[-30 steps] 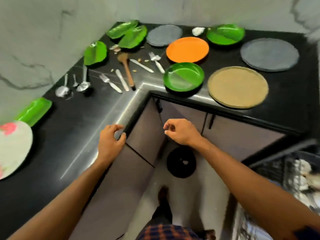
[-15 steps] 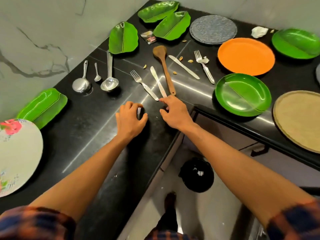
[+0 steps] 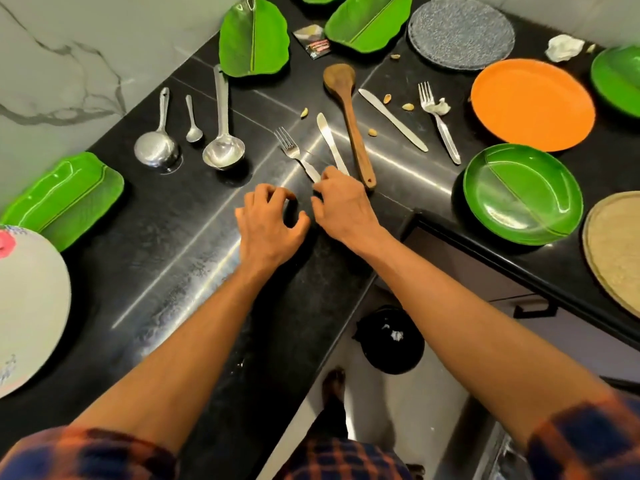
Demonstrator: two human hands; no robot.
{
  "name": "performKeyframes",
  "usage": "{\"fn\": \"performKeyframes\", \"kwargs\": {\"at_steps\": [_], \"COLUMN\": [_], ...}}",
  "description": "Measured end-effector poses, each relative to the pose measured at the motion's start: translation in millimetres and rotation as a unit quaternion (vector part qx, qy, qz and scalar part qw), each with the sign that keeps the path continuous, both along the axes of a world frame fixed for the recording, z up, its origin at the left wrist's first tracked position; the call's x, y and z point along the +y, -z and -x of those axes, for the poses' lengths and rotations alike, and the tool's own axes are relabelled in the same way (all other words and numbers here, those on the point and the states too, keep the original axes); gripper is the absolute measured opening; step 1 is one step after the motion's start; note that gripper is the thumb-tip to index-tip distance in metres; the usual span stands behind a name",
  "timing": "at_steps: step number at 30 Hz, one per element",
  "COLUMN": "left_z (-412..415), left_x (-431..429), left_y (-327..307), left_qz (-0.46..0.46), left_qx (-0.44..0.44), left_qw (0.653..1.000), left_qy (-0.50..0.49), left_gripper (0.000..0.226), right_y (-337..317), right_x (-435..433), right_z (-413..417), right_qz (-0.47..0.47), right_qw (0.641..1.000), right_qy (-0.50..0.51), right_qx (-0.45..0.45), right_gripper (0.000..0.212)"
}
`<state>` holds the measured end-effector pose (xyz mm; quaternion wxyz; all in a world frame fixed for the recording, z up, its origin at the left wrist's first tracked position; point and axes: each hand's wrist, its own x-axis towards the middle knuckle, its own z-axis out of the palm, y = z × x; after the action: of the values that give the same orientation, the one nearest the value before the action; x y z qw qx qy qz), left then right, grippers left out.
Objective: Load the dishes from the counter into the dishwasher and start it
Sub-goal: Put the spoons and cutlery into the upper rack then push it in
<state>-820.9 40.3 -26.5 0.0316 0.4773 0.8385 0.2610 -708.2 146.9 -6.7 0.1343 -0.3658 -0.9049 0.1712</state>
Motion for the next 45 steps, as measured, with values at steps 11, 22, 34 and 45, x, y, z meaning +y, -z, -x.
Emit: {"fn": "performKeyframes", "kwargs": {"at_steps": [11,22,34,45], "left_z": [3,3,-17,-287], "left_x": [3,0,-17,-97], "left_y": [2,0,-2,28], "left_qz": [-0.003,-0.012,-0.037,-0.033], "left_qx": [-0.024,-0.033,0.064,-0.143], "left_qw": [1.000,0.999,0.994,0.961], "left_qy": [-0.003,-0.003,0.084,0.234], "left_gripper": [0.024,0.026,0.026,0.018], "right_y": [-21,-32,-28,49], "right_x": [6,-8,-78,-259], "right_z": [37,5,-216,-529], "right_qz": [0.044,0.209,0.206,0.266], "right_qw": [0.995,0.949,0.917,0.796], "right_qy": [0.083,0.232,0.312,0.516], "right_qx": [-0.037,0.044,0.136,0.171], "right_gripper": [0.022,0.003,0.020,0.017]}}
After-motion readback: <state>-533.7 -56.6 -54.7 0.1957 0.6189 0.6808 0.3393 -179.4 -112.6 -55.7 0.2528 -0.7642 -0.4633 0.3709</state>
